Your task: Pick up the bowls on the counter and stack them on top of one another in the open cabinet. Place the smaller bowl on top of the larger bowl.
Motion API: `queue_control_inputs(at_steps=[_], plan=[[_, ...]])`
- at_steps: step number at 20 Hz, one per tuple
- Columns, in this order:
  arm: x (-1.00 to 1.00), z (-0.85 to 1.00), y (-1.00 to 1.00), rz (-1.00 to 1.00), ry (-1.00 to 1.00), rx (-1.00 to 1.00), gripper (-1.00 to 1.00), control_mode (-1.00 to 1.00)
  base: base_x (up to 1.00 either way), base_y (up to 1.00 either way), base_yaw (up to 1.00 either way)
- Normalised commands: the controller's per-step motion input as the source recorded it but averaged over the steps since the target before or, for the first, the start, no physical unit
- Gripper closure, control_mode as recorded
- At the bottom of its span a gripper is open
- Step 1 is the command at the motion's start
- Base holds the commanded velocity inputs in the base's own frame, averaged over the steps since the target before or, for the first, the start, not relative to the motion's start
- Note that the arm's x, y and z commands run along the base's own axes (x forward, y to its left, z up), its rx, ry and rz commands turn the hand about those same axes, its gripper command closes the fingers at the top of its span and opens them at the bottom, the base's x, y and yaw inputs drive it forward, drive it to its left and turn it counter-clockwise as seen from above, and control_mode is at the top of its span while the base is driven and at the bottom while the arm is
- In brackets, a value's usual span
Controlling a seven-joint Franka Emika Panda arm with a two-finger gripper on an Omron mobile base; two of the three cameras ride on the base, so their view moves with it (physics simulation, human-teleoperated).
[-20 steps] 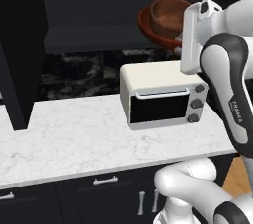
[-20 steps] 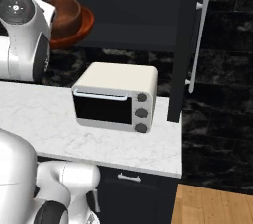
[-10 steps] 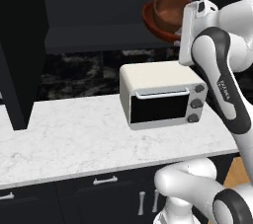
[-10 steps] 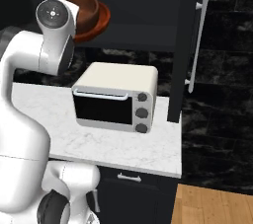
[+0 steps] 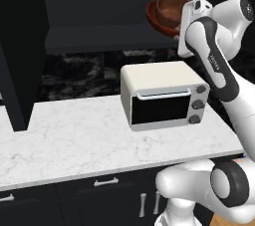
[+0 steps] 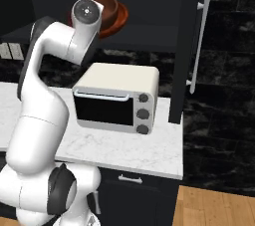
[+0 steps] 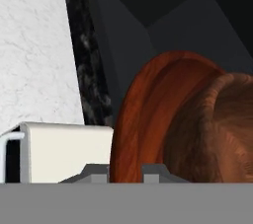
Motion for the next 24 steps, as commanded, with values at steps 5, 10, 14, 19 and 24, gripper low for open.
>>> queue_control_inputs(at_steps=[5,10,14,19,24], plan=[[0.82,-0.06,-0.14,0.00,0.00,0.00,1.00,-1.00,0.00,0.00,0.00],[0.67,-0.24,-0.04,0.00,0.00,0.00,1.00,-1.00,0.00,0.00,0.00],[0.55,-0.28,-0.04,0.00,0.00,0.00,1.00,-1.00,0.00,0.00,0.00],[0.50,-0.15,-0.13,0.00,0.00,0.00,1.00,-1.00,0.00,0.00,0.00],[0.54,-0.23,-0.05,0.00,0.00,0.00,1.00,-1.00,0.00,0.00,0.00]])
